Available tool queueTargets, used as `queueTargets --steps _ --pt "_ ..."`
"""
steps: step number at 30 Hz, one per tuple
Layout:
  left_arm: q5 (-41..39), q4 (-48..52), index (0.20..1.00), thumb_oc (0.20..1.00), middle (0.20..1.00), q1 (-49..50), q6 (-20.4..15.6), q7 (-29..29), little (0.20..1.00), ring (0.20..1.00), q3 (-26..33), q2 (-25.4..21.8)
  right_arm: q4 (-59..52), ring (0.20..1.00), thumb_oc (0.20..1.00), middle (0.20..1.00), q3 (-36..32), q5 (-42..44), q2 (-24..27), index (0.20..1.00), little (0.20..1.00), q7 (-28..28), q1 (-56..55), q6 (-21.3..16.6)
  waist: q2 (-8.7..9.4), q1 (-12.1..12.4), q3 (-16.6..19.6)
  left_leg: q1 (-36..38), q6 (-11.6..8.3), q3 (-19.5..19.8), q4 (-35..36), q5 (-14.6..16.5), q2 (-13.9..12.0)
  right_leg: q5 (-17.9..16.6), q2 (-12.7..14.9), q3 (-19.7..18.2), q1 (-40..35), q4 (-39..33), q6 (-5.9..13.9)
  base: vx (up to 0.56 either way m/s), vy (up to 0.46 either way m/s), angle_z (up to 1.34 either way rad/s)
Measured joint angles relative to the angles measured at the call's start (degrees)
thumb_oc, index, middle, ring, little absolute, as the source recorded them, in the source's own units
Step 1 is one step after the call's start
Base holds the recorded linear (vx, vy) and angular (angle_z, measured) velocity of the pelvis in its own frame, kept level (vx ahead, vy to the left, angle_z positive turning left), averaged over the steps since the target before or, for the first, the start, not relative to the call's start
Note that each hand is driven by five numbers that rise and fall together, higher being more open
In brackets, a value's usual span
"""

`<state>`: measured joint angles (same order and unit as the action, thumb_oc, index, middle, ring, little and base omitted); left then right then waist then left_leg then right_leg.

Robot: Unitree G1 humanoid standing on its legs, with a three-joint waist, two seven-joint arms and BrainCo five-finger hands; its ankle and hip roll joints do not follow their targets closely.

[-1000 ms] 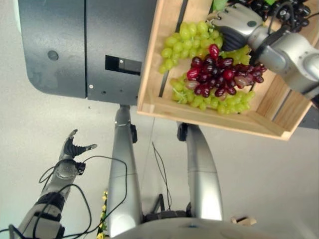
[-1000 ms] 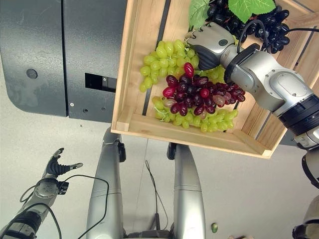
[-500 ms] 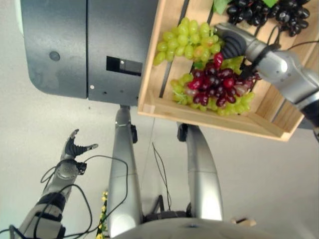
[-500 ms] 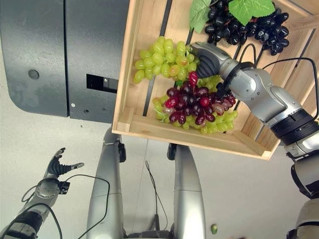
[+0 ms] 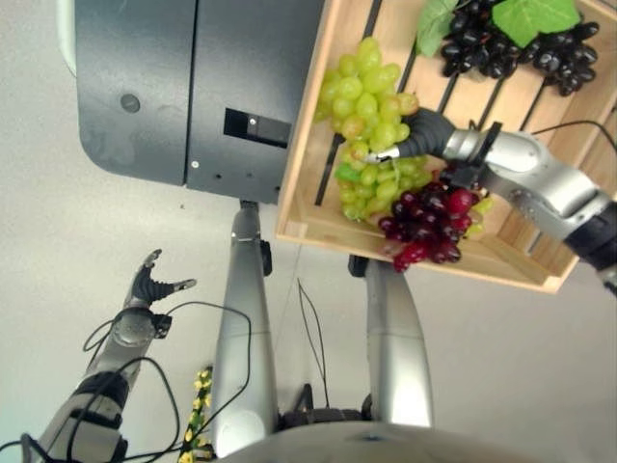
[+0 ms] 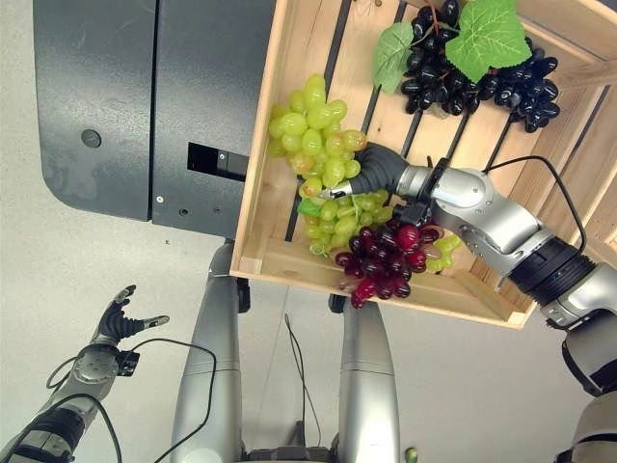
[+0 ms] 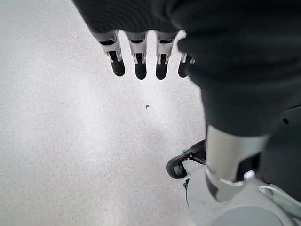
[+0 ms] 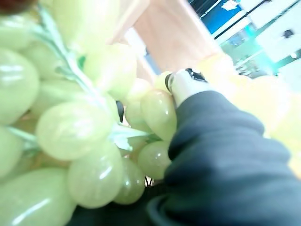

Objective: Pick up the fruits from the basket on one side to the basket on the other side

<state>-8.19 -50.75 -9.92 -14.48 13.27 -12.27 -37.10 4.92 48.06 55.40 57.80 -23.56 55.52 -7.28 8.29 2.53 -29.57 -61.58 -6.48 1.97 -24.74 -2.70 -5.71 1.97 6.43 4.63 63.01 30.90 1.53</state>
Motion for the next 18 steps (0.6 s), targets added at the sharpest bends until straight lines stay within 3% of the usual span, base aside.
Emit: queueTargets --steps 11,18 --pt "0.0 0.2 1.000 1.000 1.000 0.0 0.0 0.0 1.000 1.000 0.0 1.2 0.0 0.200 0.200 0.200 -4.7 5.0 -5.4 0.200 0.200 -1.0 -7.8 0.2 -0.15 -0.2 -0.1 3.6 0.00 0.0 0.2 0.0 0.0 0.1 0.0 0.3 -3.6 -0.1 -0.05 0.00 0.000 0.00" --pt "0.1 -0.2 1.000 1.000 1.000 -1.3 0.3 -0.1 1.000 1.000 0.1 2.1 1.9 0.200 0.200 0.200 -9.9 8.3 -12.7 0.200 0.200 0.3 -15.0 0.0 -0.37 -0.2 -0.1 11.3 0.14 -0.1 2.7 -0.2 0.3 0.3 0.3 0.7 -11.4 -2.2 0.35 -0.04 0.019 0.02"
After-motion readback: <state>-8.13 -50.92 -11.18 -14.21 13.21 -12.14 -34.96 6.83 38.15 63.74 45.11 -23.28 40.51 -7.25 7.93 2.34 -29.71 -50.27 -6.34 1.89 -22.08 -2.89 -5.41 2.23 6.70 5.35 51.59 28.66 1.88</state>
